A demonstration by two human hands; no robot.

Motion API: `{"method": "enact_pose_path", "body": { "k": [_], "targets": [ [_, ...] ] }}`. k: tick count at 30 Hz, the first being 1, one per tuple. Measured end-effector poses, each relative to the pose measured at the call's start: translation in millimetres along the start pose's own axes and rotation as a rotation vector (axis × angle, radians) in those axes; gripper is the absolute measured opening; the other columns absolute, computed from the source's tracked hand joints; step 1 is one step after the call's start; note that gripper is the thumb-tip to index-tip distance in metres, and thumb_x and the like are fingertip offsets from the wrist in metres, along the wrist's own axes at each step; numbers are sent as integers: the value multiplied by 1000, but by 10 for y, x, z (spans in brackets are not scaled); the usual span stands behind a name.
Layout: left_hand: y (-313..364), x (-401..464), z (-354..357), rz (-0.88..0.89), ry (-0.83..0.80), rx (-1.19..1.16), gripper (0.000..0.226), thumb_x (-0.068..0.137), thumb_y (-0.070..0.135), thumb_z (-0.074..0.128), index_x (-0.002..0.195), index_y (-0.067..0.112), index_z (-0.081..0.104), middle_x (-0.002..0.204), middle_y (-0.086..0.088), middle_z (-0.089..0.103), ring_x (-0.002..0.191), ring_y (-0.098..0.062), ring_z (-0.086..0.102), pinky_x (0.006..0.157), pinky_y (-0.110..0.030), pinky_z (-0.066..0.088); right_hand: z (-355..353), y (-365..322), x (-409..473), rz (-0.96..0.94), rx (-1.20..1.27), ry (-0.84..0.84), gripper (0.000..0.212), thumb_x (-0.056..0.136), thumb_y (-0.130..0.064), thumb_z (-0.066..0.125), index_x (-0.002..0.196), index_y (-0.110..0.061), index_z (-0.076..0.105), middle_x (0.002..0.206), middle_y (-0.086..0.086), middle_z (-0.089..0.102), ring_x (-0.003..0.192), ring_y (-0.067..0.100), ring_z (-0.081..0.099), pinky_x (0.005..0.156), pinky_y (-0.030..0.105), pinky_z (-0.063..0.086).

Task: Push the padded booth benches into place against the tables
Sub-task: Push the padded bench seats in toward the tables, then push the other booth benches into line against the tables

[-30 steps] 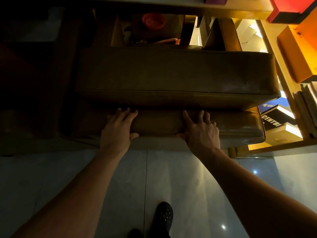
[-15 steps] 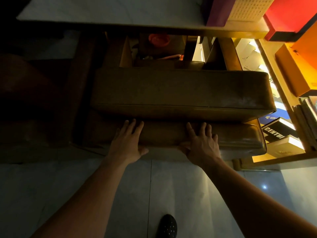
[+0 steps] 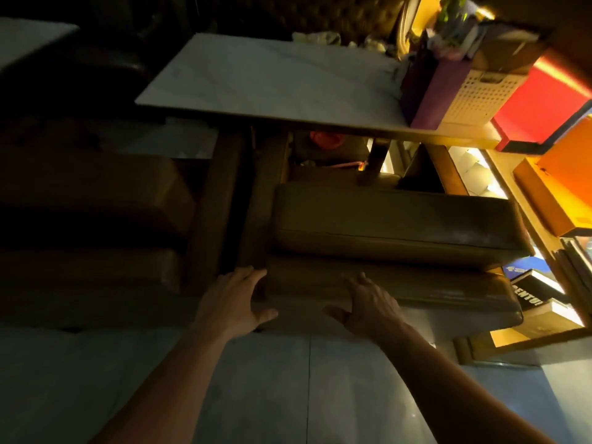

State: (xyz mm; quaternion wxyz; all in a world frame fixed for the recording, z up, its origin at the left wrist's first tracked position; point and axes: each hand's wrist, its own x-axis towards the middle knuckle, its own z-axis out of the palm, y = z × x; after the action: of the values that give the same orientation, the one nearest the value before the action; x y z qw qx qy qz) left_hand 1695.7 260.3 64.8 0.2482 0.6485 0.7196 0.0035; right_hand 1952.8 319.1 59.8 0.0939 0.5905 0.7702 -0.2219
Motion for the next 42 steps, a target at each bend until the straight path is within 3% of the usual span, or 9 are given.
{"method": "enact_pose_path", "body": {
  "k": [6,11,16,19,24,32,36,42],
  "targets": [
    [-1143,-636,-656,9,63,-59,90,80,68,63,153,39,19,162,8,17,146,-19,21,113,-43,30,-2,-1521,-222,-87,1,3,79,86,-53,64,152,-32,26,151,6,39,133,27,45,102,40,45],
    [-2102,-1065,-1021,-35,128,-85,88,80,66,64,152,39,21,159,10,23,143,-17,26,112,-42,32,133,-2667,-246,-153,14,2,76,88,-58,57,151,-32,24,148,8,40,130,29,46,100,43,45],
    [-3008,-1236,-1130,-121,170,-127,89,80,67,63,152,41,18,161,10,20,146,-17,22,115,-44,30,354,-3469,-31,-218,-17,-25,65,89,-39,64,145,-33,32,147,8,40,127,31,49,98,44,47],
    [-3559,-1284,-1127,-169,203,-116,90,80,67,62,152,39,18,160,9,21,146,-16,23,114,-45,31,590,-3866,212,-226,-34,-14,70,88,-47,65,147,-30,31,154,6,33,132,30,44,101,44,45],
    [-4521,-1247,-1209,-265,226,-72,89,80,65,65,153,36,23,159,5,26,144,-20,26,113,-41,32,971,-4493,676,-254,-35,9,78,86,-52,64,150,-35,24,155,6,29,138,31,37,107,46,41],
    [-6041,-792,-1419,-276,196,71,93,77,63,69,153,33,24,161,-3,24,147,-28,18,115,-47,25,1427,-5227,1414,-175,-114,-1,101,82,-61,64,154,-35,-1,165,12,1,151,34,-3,121,55,8],
    [-6441,-581,-1430,-234,131,119,97,76,65,69,154,38,17,163,-1,17,147,-30,18,115,-51,26,1568,-5252,1552,-108,-153,-23,107,81,-66,63,153,-36,-9,164,12,-5,150,34,-8,119,61,6],
    [-6635,-305,-1369,-137,92,107,103,76,67,67,154,43,5,165,2,9,149,-26,8,118,-51,18,1704,-5280,1643,-42,-111,42,109,78,-70,62,153,-37,-8,164,13,-4,150,35,-10,119,61,6]
  ]
}}
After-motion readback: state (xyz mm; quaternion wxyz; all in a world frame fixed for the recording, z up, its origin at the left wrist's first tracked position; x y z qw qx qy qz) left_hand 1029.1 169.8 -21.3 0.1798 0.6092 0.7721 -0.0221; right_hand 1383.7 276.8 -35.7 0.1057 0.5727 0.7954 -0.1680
